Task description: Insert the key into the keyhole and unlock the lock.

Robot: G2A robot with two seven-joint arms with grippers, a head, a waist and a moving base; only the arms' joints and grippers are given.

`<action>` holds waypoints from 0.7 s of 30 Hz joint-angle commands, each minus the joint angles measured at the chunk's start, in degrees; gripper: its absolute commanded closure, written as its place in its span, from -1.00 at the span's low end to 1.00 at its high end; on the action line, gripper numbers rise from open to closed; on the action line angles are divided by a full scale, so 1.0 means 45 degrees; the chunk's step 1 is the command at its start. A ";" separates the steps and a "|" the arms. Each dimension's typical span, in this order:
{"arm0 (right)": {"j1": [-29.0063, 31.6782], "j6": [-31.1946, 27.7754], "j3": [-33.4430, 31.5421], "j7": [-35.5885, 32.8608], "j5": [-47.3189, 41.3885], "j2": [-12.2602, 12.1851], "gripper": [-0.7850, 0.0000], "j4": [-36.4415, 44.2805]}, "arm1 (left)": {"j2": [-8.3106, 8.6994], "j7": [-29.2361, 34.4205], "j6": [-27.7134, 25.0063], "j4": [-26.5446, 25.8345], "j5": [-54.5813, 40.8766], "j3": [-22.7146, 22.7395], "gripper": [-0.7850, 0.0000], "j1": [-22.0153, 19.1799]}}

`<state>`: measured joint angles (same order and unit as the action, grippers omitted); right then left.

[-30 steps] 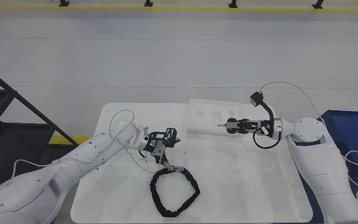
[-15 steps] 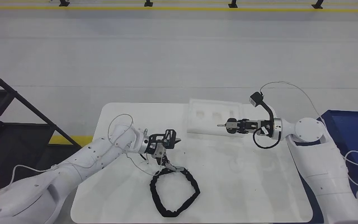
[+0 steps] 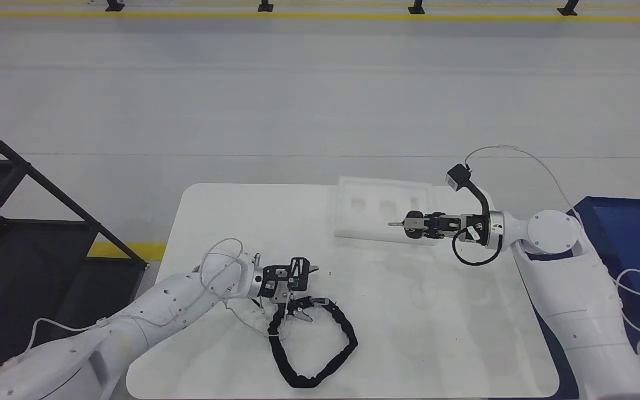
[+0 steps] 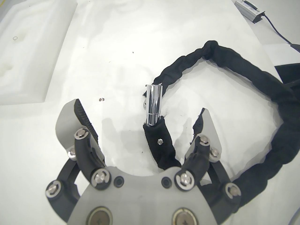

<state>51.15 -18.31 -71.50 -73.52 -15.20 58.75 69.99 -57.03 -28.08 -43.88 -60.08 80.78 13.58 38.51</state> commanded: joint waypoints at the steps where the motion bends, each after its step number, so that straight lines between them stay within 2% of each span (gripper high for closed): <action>1: 0.0000 0.0000 0.0000 0.0000 0.0000 0.0000 1.00 0.0000 | -0.0118 -0.0027 0.0000 0.0128 0.0072 0.0028 -1.00 0.0051; 3: 0.0000 0.0000 0.0000 0.0000 0.0000 0.0000 1.00 0.0000 | -0.0238 0.0037 0.0031 0.0250 0.0183 0.0045 -1.00 0.0097; 6: 0.0000 0.0000 0.0000 0.0000 0.0000 0.0000 1.00 0.0000 | -0.0402 0.0073 0.0003 0.0374 0.0327 0.0053 -0.73 0.0201; 7: 0.0000 0.0000 0.0000 0.0000 0.0000 0.0000 1.00 0.0000 | -0.0449 0.0049 -0.0019 0.0420 0.0368 0.0063 -0.47 0.0230; 8: 0.0000 0.0000 0.0000 0.0000 0.0000 0.0000 1.00 0.0000 | -0.0492 0.0030 -0.0027 0.0473 0.0431 0.0076 -0.09 0.0251; 10: 0.0000 0.0000 0.0000 0.0000 0.0000 0.0000 1.00 0.0000 | -0.0574 0.0033 -0.0013 0.0560 0.0589 0.0108 0.23 0.0265; 11: 0.0000 0.0000 0.0000 0.0000 0.0000 0.0000 1.00 0.0000 | -0.0612 0.0037 -0.0006 0.0595 0.0671 0.0126 0.89 0.0267; 12: 0.0000 0.0000 0.0000 0.0000 0.0000 0.0000 1.00 0.0000 | -0.0648 0.0043 0.0000 0.0632 0.0741 0.0145 1.00 0.0276; 21: 0.0000 0.0000 0.0000 0.0000 0.0000 0.0000 1.00 0.0000 | -0.0874 0.0124 -0.0287 0.0890 0.1463 0.0281 1.00 0.0284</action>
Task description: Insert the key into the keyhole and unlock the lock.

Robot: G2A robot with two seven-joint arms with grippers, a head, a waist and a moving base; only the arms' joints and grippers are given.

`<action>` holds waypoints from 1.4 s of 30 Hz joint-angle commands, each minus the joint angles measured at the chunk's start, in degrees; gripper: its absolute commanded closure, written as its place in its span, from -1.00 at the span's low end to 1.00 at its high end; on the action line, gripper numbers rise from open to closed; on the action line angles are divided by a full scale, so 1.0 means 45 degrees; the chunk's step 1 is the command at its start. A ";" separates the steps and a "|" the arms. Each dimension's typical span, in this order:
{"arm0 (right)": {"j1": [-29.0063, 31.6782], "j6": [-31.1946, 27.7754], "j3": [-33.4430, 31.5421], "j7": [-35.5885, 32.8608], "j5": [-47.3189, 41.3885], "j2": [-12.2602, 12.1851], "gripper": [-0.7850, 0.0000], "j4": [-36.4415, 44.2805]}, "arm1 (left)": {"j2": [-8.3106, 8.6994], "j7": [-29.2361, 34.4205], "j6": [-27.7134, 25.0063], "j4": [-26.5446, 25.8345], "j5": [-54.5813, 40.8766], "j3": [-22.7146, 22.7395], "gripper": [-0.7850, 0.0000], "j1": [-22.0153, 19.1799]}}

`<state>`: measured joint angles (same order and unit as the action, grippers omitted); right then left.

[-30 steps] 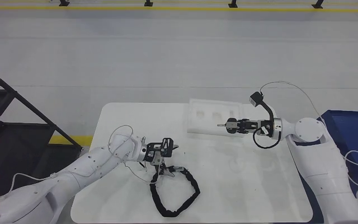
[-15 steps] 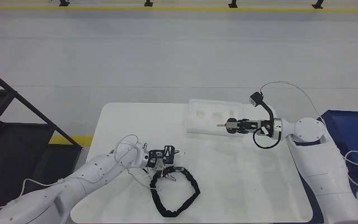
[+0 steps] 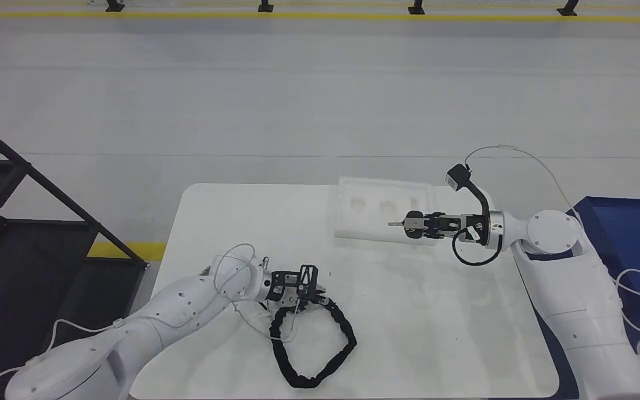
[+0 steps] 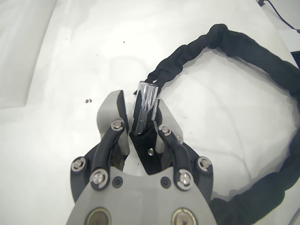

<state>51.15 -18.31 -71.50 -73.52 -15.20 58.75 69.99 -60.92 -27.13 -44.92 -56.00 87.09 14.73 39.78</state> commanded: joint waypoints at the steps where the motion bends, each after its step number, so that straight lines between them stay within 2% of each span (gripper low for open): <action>1: 0.0000 0.0000 0.0000 0.0000 0.0000 0.0000 1.00 0.0000 | -0.0012 -0.0208 -0.0112 -0.0047 0.0139 0.0060 1.00 -0.0014; 7: 0.0000 0.0000 0.0000 0.0000 0.0000 0.0000 1.00 0.0000 | 0.0125 -0.0944 -0.0588 -0.0457 0.0480 0.0430 1.00 -0.0186; 17: 0.0000 0.0000 0.0000 0.0000 0.0000 0.0000 1.00 0.0000 | 0.0701 -0.1712 -0.1793 -0.2085 -0.0001 0.1942 1.00 -0.0830; 18: 0.0016 -0.0003 0.0016 0.0076 0.0117 -0.0003 1.00 0.0049 | 0.0740 -0.1647 -0.1830 -0.2227 -0.0119 0.2108 1.00 -0.0866; 20: 0.0051 0.0239 0.0273 0.0312 0.1538 -0.0052 1.00 0.0640 | 0.0771 -0.1430 -0.1827 -0.2506 -0.0451 0.2399 1.00 -0.0895; 26: 0.0066 0.1773 0.0184 -0.0236 0.2331 -0.0225 1.00 0.2306 | 0.0588 -0.0679 -0.1498 -0.3099 -0.1617 0.2945 1.00 -0.0960; 30: 0.0420 0.3047 -0.0495 -0.0657 0.2312 -0.0440 1.00 0.4007 | 0.0414 -0.0539 -0.1051 -0.3298 -0.2188 0.3206 1.00 -0.0958; 33: 0.0979 0.3811 -0.1220 -0.0447 0.2807 -0.0634 1.00 0.5618 | 0.0277 -0.0661 -0.0948 -0.3407 -0.2524 0.3339 1.00 -0.0964; 35: 0.1432 0.4193 -0.1691 -0.0586 0.2418 -0.0727 1.00 0.6701 | 0.0179 -0.0880 -0.0780 -0.3500 -0.2621 0.3399 1.00 -0.0941; 42: 0.2302 0.4546 -0.2662 -0.1077 0.2095 -0.0975 1.00 0.8797 | -0.0305 -0.2169 -0.0572 -0.3404 -0.2557 0.3293 1.00 -0.1035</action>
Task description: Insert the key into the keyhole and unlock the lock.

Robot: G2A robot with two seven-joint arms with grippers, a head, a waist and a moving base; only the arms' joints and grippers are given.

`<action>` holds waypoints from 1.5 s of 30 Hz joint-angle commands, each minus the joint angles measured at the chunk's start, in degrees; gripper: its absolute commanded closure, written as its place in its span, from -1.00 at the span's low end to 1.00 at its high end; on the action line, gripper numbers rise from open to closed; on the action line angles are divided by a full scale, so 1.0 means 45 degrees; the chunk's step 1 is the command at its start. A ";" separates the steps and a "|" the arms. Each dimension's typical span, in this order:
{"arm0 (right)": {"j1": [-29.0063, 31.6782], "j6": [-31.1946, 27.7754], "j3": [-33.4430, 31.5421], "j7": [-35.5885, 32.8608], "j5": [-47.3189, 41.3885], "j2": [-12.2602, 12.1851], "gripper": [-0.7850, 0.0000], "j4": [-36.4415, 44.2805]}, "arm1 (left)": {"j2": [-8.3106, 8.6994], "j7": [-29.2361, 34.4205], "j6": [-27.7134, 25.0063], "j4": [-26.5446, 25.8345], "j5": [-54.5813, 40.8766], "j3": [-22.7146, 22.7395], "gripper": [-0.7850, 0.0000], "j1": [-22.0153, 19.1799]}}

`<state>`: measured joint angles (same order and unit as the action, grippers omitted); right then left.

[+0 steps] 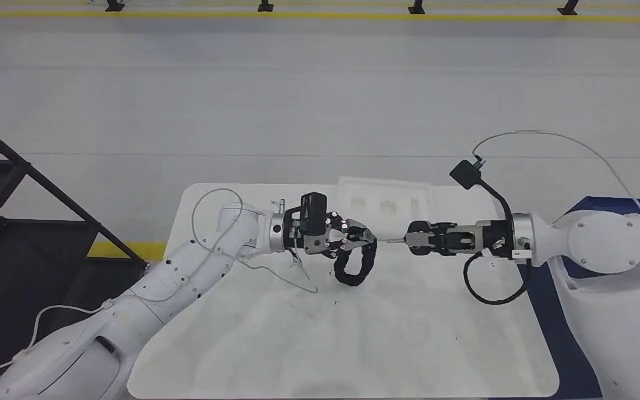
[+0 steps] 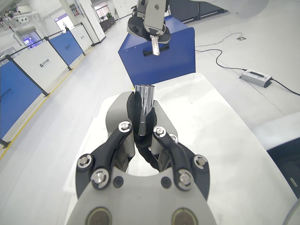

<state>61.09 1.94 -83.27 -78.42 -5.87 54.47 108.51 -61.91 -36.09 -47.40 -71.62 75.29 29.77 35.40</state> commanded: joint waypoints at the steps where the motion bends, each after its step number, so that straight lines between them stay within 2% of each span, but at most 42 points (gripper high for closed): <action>1: 0.0164 0.0052 -0.0107 0.0023 -0.0004 -0.0042 1.00 0.0392 | -0.0177 -0.0306 0.0018 0.0121 0.0124 -0.0098 1.00 -0.0125; 5: 0.0365 -0.0225 -0.0241 0.0235 -0.0163 -0.0096 1.00 0.0587 | -0.0494 -0.0867 0.0265 0.0369 0.0391 -0.0264 1.00 -0.0320; 24: 0.0515 -0.0240 -0.0168 0.0468 -0.0006 -0.0101 1.00 0.0699 | -0.0494 -0.0867 0.0265 0.0369 0.0391 -0.0264 1.00 -0.0320; 31: 0.0233 0.1136 0.0181 0.0120 0.2111 -0.0278 1.00 0.2058 | -0.0554 0.0047 0.0753 -0.0063 0.0595 -0.0044 1.00 -0.0009; 37: -0.0258 0.2364 0.0478 -0.0169 0.3379 -0.0396 1.00 0.2972 | -0.0634 0.0022 0.1308 0.0046 0.1252 0.0170 1.00 0.0167; 45: -0.0744 0.3434 0.1482 0.0051 0.4989 -0.0450 1.00 0.3503 | -0.0751 -0.0142 0.1484 0.0117 0.1641 0.0422 1.00 0.0353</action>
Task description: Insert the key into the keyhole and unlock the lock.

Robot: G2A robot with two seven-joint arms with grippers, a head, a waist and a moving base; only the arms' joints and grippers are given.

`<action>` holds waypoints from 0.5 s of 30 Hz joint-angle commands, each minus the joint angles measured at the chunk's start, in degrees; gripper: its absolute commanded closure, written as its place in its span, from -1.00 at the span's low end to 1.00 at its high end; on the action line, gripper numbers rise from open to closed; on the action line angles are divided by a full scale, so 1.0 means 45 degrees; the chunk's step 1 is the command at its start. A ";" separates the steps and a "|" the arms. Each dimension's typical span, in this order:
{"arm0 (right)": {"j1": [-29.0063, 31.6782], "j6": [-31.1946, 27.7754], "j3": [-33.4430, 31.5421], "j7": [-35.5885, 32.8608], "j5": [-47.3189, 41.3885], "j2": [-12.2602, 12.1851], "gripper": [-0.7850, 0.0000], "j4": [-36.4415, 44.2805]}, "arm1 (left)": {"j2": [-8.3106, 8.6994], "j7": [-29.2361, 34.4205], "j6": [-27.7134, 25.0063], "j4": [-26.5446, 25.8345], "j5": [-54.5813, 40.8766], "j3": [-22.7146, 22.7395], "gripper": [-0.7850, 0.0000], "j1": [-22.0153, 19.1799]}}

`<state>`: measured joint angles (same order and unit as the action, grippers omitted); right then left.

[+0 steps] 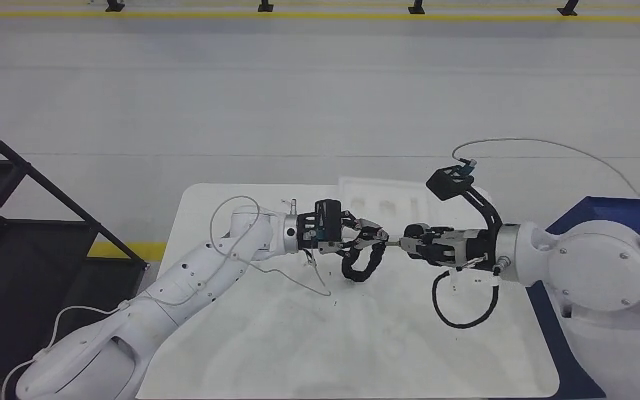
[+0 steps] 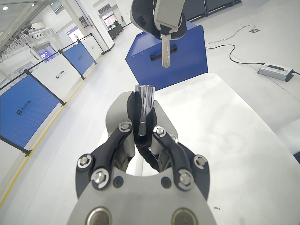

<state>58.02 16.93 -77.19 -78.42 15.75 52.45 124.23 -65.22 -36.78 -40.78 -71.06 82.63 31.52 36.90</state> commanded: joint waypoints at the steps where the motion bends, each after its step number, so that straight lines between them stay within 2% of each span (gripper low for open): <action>1: -0.0108 0.0204 0.0265 0.0111 0.0296 0.0002 1.00 0.0016 | -0.0031 0.0041 0.0029 -0.0009 0.0024 0.0069 1.00 0.0038; 15: -0.0644 0.0609 0.1208 0.0403 0.1497 -0.0026 1.00 0.0150 | -0.0193 0.0545 -0.0248 -0.0015 0.0201 0.0501 1.00 0.0314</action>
<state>55.18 19.51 -71.79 -76.68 22.40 52.34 124.86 -66.05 -34.42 -41.83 -71.12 83.41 33.64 38.23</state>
